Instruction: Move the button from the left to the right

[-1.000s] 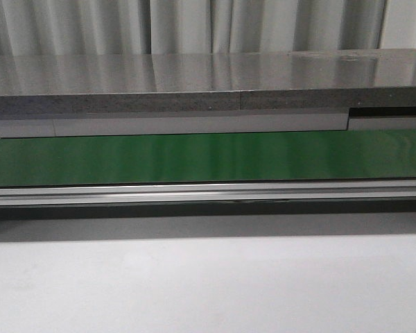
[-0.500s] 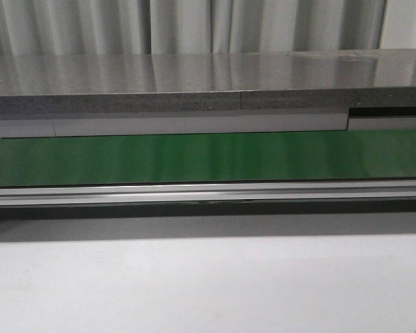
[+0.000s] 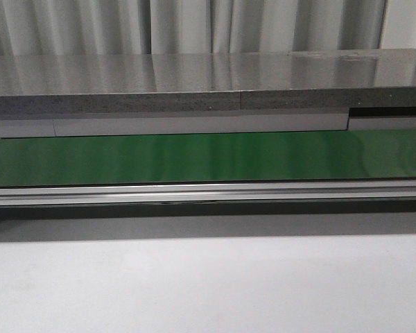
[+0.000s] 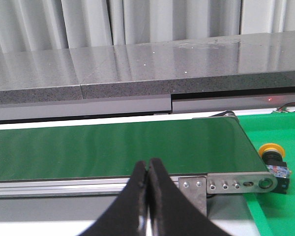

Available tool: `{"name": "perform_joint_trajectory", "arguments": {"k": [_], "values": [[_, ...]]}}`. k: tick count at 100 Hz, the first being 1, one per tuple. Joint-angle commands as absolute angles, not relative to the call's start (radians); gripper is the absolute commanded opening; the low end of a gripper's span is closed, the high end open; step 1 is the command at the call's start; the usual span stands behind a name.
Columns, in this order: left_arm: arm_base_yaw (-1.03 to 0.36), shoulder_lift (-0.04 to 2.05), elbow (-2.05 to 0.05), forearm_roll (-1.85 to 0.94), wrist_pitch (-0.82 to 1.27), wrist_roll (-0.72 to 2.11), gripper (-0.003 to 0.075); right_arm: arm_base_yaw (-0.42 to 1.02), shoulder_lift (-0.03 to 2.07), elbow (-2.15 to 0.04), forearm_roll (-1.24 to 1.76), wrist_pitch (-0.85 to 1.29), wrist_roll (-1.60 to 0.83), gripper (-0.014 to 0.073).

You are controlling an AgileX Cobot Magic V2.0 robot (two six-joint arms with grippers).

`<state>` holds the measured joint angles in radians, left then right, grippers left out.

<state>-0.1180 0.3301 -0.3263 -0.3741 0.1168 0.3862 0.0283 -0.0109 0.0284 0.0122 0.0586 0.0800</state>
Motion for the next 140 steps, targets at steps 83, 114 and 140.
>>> {"name": "perform_joint_trajectory", "arguments": {"k": [83, 114, 140], "values": [[-0.127, 0.338, -0.353, -0.383, 0.039, 0.383, -0.0020, 0.028, -0.032, 0.013, 0.000, -0.017, 0.080, -0.0068], [-0.127, 0.338, -0.352, -0.357, 0.014, 0.383, -0.0020, 0.028, -0.032, 0.013, 0.000, -0.017, 0.080, -0.0068], [-0.127, 0.338, -0.335, 0.127, 0.000, -0.049, -0.0020, 0.028, -0.032, 0.013, 0.000, -0.017, 0.080, -0.0068]]}}
